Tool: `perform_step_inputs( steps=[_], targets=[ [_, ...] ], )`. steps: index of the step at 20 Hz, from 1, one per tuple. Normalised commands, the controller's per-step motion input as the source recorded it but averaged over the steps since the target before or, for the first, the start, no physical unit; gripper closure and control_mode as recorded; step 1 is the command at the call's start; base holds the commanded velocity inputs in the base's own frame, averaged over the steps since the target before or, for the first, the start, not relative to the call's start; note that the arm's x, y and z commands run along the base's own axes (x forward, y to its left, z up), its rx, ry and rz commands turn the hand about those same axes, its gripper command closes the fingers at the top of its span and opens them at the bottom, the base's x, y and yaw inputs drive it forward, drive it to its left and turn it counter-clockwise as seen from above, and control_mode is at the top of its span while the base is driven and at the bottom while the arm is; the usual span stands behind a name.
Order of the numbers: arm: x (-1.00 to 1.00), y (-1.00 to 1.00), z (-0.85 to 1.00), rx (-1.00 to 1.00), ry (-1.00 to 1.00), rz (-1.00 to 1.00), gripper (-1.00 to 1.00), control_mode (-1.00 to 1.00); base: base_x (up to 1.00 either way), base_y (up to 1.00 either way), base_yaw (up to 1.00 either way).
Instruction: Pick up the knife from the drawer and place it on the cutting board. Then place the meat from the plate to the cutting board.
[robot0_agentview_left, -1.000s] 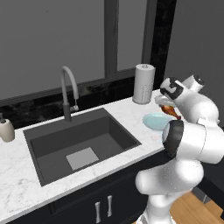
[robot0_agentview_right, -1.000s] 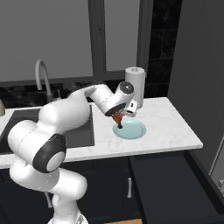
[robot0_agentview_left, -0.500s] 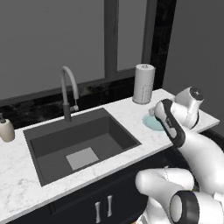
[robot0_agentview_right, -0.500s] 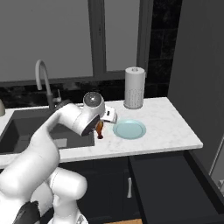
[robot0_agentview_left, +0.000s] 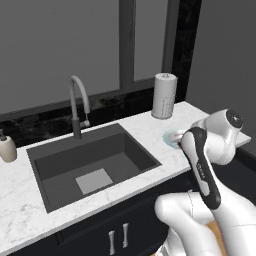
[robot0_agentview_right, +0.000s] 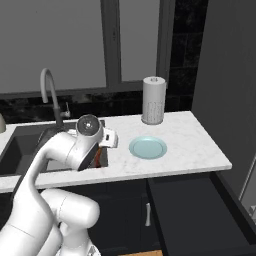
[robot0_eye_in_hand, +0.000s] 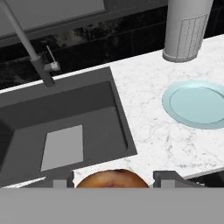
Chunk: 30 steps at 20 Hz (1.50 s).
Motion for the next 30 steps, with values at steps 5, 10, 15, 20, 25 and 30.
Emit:
perform_step_inputs(
  steps=[5,10,15,20,25,30],
  targets=[
    [-0.42,0.28,0.41,0.0,0.0,0.17,1.0,-1.0,0.0,0.0,0.0],
    [-0.28,0.3,0.39,0.0,0.03,0.18,1.0,-1.0,0.0,0.0,0.0],
    [-0.13,0.15,0.06,0.0,0.01,0.05,1.0,1.0,-0.3,0.2,0.07],
    [0.0,0.0,0.0,0.0,0.0,0.0,1.0,1.0,-0.64,0.14,0.21],
    [0.0,0.0,0.0,0.0,0.0,0.0,1.0,1.0,-0.63,0.18,0.28],
    [0.0,0.0,0.0,0.0,0.0,0.0,1.0,1.0,-0.09,0.65,0.26]
  ],
)
